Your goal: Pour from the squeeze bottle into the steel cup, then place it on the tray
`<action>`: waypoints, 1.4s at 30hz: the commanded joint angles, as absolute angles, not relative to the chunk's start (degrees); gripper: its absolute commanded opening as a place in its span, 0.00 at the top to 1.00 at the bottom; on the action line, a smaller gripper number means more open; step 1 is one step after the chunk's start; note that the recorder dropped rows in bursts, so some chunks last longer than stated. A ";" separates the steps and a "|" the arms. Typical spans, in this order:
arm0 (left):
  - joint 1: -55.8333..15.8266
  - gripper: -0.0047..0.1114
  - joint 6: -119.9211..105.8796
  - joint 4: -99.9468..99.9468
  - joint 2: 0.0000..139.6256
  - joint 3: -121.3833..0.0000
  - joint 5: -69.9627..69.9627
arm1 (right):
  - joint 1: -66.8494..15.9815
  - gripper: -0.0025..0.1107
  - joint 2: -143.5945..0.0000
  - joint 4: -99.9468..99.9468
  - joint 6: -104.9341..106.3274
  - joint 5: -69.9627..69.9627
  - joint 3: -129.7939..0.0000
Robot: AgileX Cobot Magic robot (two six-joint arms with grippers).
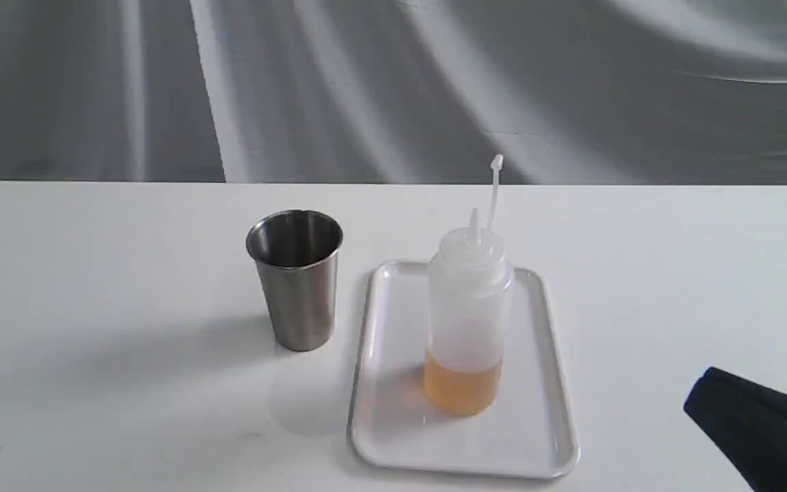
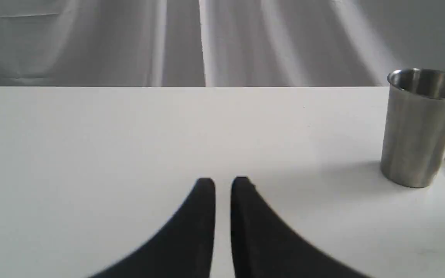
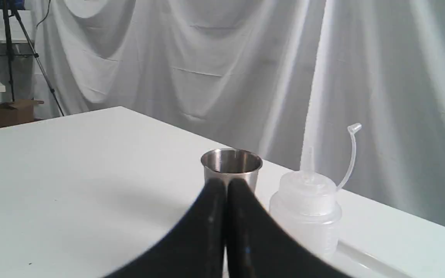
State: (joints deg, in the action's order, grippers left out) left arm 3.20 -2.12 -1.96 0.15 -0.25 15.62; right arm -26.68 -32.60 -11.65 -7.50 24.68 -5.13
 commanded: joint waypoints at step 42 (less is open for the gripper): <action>3.07 0.89 -1.88 -1.95 0.00 0.00 15.21 | -26.75 0.98 -21.01 -9.83 -9.36 1.97 0.00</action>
